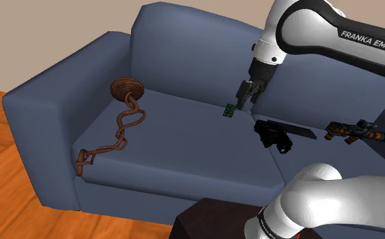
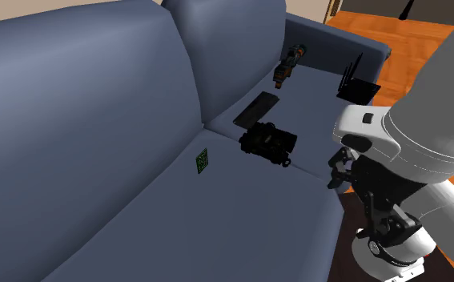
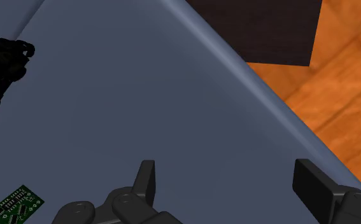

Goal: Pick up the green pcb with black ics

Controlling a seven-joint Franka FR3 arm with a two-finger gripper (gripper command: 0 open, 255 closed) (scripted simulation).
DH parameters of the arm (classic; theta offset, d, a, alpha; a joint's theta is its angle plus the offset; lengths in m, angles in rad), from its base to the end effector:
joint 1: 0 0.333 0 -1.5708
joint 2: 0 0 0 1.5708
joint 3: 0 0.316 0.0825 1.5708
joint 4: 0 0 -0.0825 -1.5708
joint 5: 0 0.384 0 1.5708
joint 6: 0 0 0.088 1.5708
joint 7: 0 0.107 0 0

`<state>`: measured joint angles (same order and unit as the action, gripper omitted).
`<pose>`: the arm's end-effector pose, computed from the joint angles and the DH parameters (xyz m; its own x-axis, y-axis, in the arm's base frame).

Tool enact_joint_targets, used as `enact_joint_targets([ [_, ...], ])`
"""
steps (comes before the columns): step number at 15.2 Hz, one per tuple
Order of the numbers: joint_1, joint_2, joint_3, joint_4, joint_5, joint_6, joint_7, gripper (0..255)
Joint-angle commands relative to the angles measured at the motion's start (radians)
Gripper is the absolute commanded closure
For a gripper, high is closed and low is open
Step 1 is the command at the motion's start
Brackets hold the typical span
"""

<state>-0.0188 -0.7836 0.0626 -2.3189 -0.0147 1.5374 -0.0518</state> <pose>0.3044 0.0181 0.6039 0.9970 0.0768 -0.0019 0.0768 -0.9953 0.0588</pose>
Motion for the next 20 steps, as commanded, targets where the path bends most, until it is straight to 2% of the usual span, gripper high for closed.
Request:
enact_joint_targets([
  [1,0.000,0.000,0.000,0.000,0.000,0.000,0.000,0],
  [7,-0.011,0.080,-0.137,-0.027,-0.092,0.094,-0.216,0],
  [12,-0.018,0.192,-0.244,-0.008,-0.151,0.181,-0.391,0],
  [20,-0.014,0.442,-0.399,0.103,-0.183,0.315,-0.671,0],
])
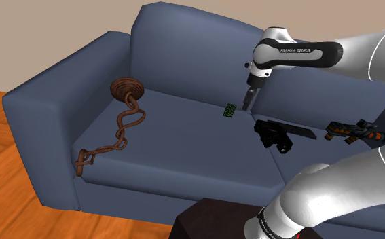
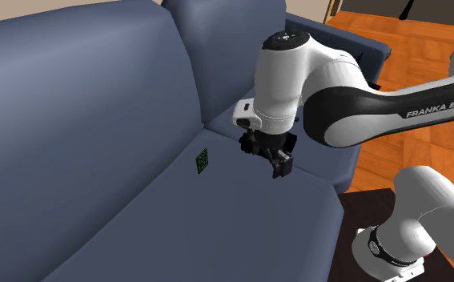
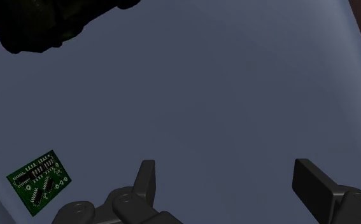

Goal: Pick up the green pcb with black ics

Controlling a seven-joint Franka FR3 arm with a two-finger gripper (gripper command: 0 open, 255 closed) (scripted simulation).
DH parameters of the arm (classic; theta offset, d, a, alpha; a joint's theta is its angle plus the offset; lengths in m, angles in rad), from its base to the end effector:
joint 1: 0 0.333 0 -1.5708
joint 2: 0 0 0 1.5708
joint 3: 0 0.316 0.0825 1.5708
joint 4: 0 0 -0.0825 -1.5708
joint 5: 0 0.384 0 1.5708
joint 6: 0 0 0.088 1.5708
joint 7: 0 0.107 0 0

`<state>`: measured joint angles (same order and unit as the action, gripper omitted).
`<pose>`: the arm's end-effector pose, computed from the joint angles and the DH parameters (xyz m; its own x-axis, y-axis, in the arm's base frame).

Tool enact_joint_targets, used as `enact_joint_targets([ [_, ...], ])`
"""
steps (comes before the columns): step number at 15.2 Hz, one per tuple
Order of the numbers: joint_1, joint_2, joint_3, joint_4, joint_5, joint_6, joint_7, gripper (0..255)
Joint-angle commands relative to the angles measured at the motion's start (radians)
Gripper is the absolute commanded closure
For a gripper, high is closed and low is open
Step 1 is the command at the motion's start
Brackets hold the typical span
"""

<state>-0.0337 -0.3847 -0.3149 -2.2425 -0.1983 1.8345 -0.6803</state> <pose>0.4036 -0.1755 0.5092 0.9145 0.3974 -0.0761 0.4006 -0.9157 0.0319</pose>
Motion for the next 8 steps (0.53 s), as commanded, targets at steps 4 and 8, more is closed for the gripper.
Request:
enact_joint_targets([
  [4,0.004,0.195,-0.086,0.116,0.025,0.073,-0.189,0],
  [8,-0.005,0.361,-0.131,0.228,0.078,0.114,-0.340,0],
])
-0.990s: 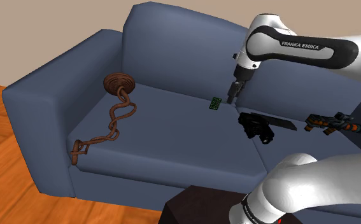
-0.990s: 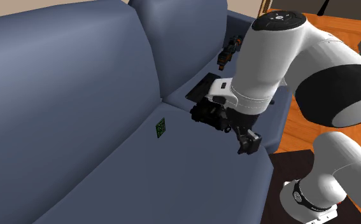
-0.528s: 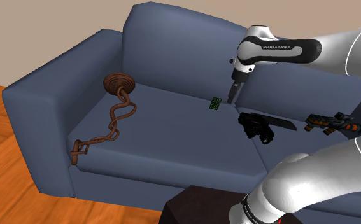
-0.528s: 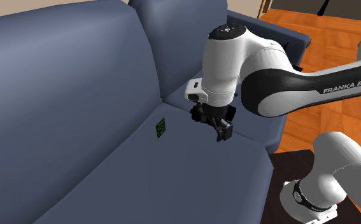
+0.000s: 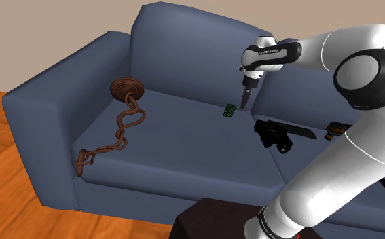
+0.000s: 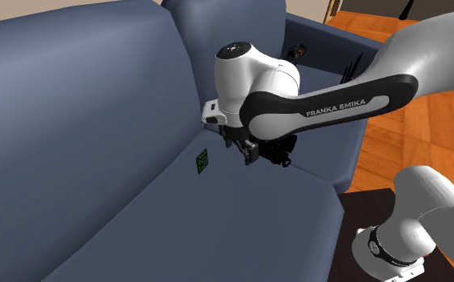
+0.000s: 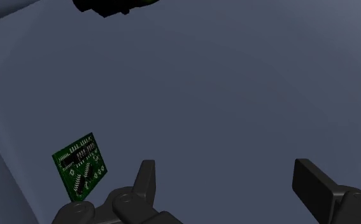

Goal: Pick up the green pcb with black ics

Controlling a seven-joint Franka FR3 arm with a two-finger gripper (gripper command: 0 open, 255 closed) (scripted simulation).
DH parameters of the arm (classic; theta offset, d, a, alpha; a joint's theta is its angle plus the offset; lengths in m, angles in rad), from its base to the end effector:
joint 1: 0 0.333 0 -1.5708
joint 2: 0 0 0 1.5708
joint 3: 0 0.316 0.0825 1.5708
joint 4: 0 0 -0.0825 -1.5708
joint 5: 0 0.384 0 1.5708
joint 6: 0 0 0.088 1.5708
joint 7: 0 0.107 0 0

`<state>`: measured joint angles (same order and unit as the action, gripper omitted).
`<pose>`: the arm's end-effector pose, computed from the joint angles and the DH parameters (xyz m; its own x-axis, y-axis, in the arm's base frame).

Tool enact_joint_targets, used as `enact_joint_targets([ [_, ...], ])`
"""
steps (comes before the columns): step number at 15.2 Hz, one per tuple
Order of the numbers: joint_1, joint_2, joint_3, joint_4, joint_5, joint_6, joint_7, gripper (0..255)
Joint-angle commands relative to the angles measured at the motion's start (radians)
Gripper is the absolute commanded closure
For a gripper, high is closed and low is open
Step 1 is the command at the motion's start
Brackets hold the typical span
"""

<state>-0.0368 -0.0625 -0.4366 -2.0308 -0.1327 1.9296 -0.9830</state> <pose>0.4692 -0.2542 0.4678 0.8428 0.5279 -0.1050 0.5321 -0.8466 0.0145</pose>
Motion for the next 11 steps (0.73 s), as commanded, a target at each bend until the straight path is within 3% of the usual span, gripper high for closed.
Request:
enact_joint_targets([
  [1,-0.007,0.082,-0.016,0.048,0.029,0.026,-0.074,0],
  [11,-0.131,0.526,0.003,0.463,0.189,0.012,-0.394,0],
])
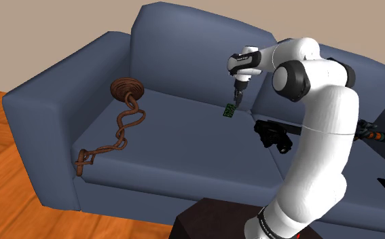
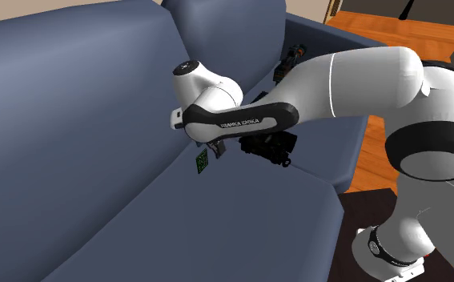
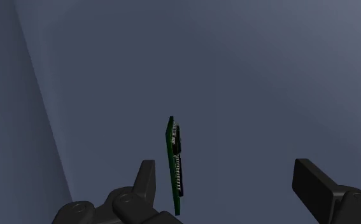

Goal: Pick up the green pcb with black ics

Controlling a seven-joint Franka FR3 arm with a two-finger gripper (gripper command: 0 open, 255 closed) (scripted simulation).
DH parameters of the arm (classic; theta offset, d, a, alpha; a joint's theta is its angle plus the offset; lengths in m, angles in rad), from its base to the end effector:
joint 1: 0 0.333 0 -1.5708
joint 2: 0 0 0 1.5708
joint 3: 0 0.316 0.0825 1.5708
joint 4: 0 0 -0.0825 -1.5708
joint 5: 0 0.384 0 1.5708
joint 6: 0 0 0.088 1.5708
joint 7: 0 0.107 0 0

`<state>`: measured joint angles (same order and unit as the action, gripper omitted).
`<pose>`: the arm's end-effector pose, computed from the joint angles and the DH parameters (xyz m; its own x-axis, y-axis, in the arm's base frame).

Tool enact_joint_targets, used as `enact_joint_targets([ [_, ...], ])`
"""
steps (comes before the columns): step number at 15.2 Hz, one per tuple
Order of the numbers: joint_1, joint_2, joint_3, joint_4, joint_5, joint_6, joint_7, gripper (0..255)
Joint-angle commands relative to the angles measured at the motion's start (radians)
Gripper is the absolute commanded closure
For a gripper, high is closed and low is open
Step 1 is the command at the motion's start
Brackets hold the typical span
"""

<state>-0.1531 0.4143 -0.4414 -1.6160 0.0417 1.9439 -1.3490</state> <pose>0.5664 -0.3388 0.4007 0.7118 0.6880 -0.1415 0.6931 -0.7206 -0.0167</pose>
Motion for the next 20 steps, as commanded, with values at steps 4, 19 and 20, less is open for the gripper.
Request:
enact_joint_targets([
  [4,-0.045,0.135,0.025,0.125,0.035,0.001,-0.067,0],
  [19,-0.047,0.162,0.031,0.090,0.045,0.062,-0.067,255],
  [20,-0.047,0.162,0.031,0.090,0.045,0.062,-0.067,255],
])
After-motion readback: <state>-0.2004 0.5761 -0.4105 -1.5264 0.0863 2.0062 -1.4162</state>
